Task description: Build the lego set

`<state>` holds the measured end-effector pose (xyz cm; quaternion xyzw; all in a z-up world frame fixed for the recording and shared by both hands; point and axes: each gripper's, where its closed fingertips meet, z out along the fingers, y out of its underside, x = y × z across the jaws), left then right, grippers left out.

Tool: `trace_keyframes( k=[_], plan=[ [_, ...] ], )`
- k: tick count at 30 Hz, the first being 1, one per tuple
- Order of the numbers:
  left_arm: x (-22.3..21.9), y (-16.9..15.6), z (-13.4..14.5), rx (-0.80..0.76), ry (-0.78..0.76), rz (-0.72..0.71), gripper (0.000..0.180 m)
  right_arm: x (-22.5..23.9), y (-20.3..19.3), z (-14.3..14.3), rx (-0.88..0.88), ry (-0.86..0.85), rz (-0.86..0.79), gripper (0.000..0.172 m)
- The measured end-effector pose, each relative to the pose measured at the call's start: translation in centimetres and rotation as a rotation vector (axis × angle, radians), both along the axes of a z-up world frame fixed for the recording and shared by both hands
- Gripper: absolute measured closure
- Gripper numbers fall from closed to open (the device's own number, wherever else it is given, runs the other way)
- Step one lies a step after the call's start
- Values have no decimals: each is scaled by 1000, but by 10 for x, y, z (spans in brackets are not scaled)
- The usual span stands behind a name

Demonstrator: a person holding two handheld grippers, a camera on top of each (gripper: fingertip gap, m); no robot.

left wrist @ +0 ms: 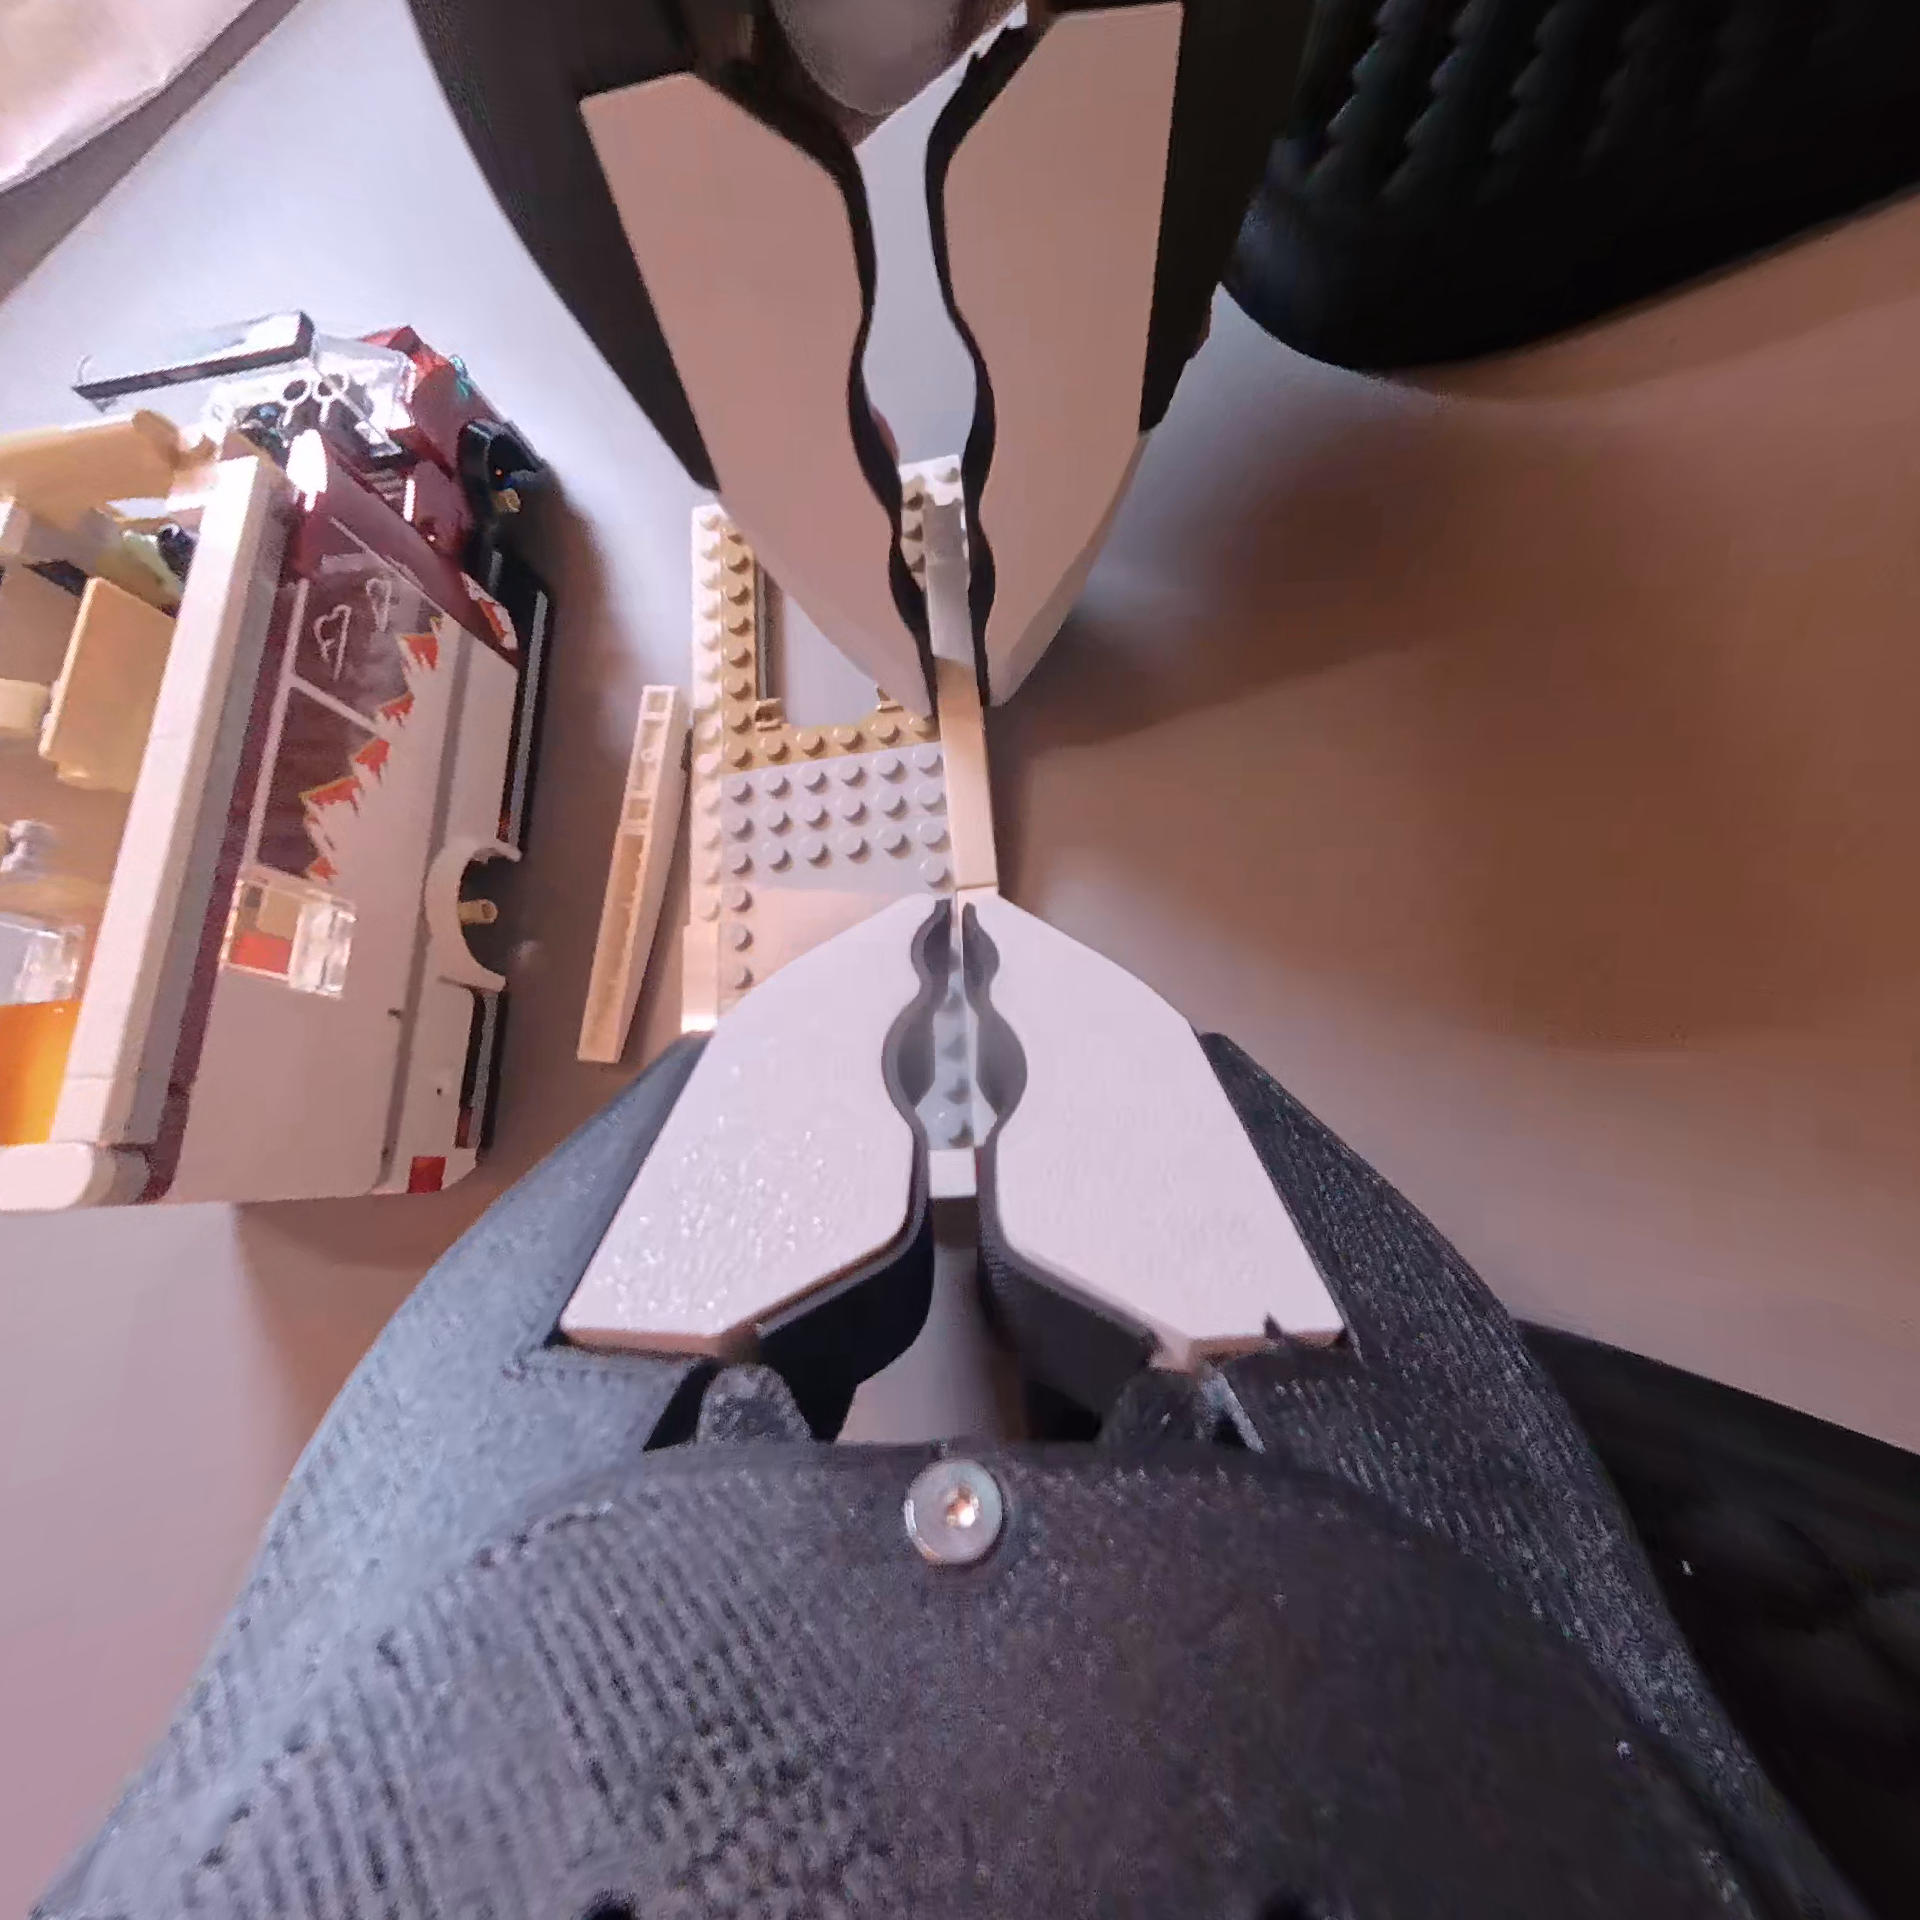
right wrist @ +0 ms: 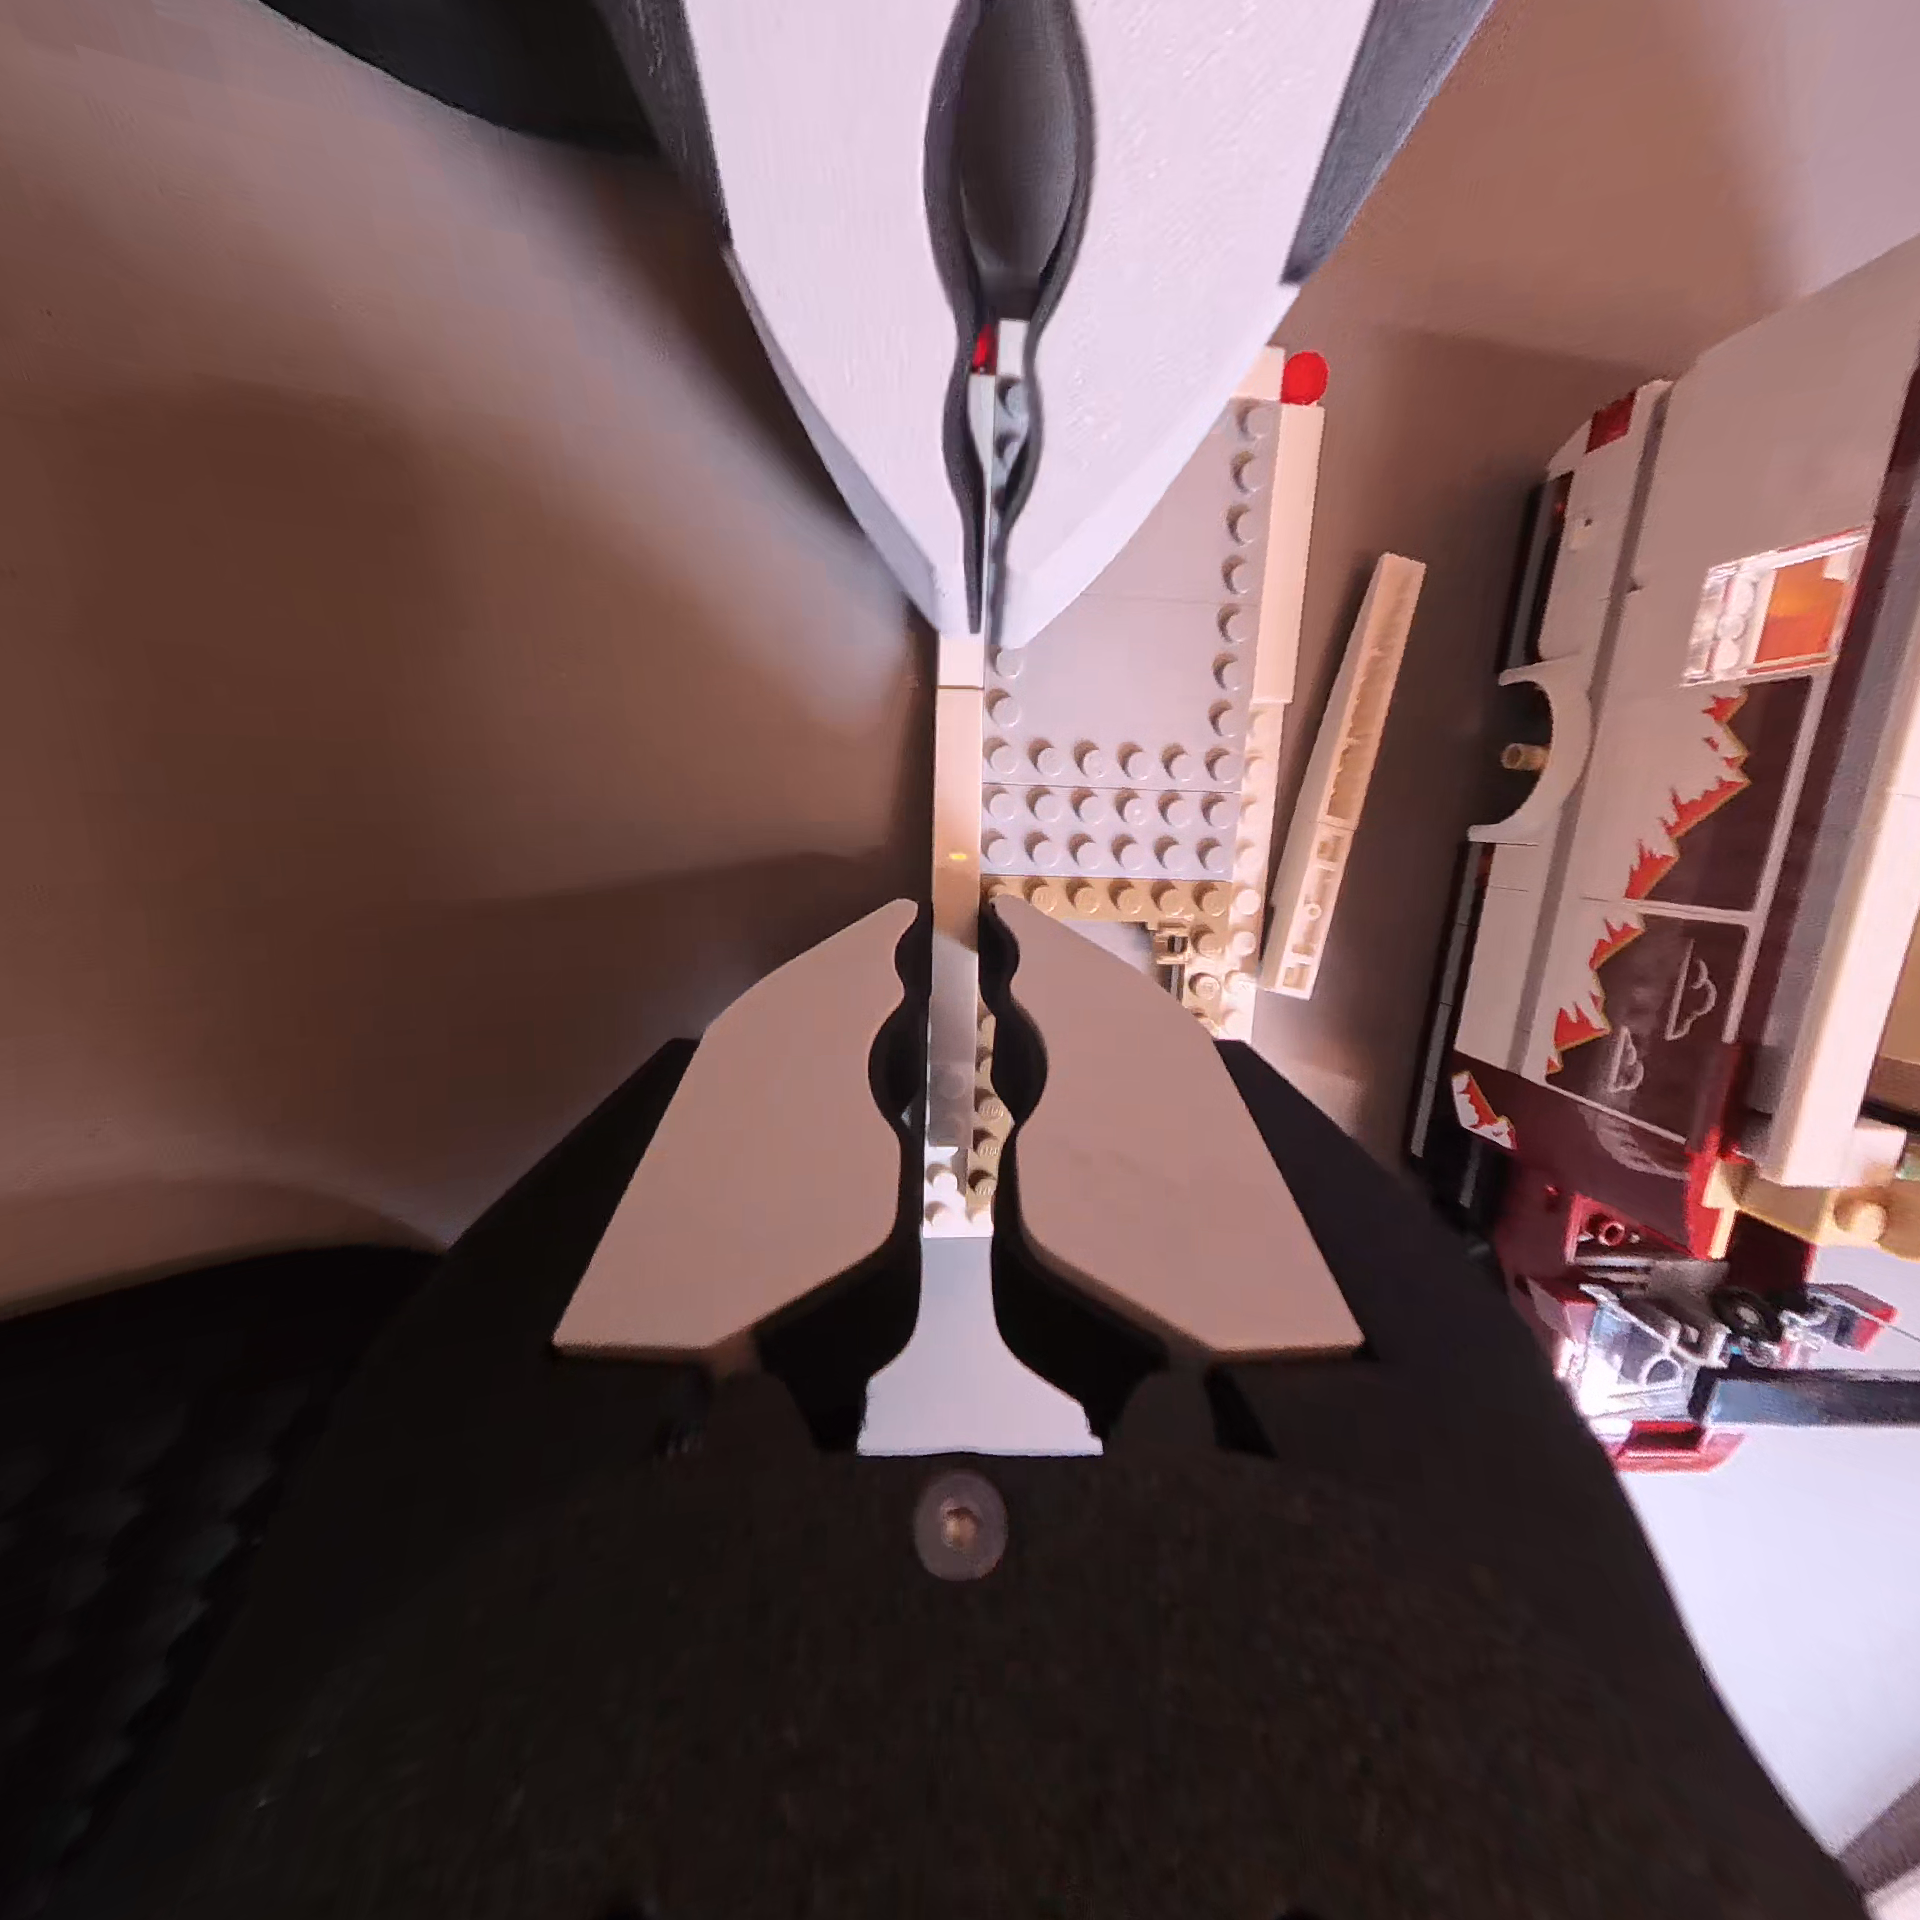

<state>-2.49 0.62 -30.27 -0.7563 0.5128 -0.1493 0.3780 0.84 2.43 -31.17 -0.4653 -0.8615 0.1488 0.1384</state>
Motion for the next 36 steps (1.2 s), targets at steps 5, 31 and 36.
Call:
trace_keyframes(
  k=[5, 31, 36],
  plan=[
    [8, 1, -4, 28, 36, -13, 180, -2, 0, 0, 4, -7, -19, 164],
    [-10, 11, -3, 29, 118, 78, 155, -10, 8, 4, 77, 63, 59, 165],
    [-26, 10, -9, -98, 141, 140, 135, -10, 8, 4, 30, 10, 64, 165]
  ],
)
